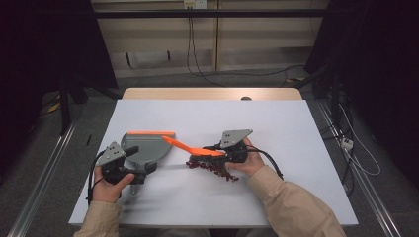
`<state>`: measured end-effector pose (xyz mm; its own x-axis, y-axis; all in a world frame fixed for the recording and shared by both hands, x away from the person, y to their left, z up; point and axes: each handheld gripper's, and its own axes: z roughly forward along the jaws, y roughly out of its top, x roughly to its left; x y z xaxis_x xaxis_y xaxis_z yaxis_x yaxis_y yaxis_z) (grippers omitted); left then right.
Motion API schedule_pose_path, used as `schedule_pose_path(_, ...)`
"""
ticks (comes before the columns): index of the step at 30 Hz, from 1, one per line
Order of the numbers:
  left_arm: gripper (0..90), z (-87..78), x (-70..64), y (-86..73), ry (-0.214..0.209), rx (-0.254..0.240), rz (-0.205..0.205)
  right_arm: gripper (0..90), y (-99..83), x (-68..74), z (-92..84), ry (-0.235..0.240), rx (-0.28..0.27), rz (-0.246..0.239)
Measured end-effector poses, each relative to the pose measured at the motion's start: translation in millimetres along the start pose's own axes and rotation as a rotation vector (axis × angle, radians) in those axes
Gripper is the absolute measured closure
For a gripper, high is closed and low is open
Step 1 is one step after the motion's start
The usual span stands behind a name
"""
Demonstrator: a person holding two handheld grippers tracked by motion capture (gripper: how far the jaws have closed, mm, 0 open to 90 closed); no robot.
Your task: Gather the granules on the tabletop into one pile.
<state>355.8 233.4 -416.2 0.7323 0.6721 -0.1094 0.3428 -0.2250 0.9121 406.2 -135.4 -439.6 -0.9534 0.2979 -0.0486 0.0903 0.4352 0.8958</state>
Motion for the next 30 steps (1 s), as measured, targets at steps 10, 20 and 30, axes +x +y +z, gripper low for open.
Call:
schedule_pose_path(10, 4.5, 0.6, 0.2, 0.7, 0.002, 0.003, 0.006, 70.5, 16.2, 2.3, -8.6, -0.202, -0.095, 0.155)
schedule_pose_path(20, 4.4, -0.2, 1.4, 1.3, -0.005, -0.014, -0.001, 70.5, 45.6, 52.8, 10.8, -0.366, -0.21, 0.381)
schedule_pose_path(30, 4.5, -1.5, 0.5, 3.8, -0.009, -0.032, 0.006, 70.6, 42.9, 69.6, 39.7, -0.383, -0.232, 0.5)
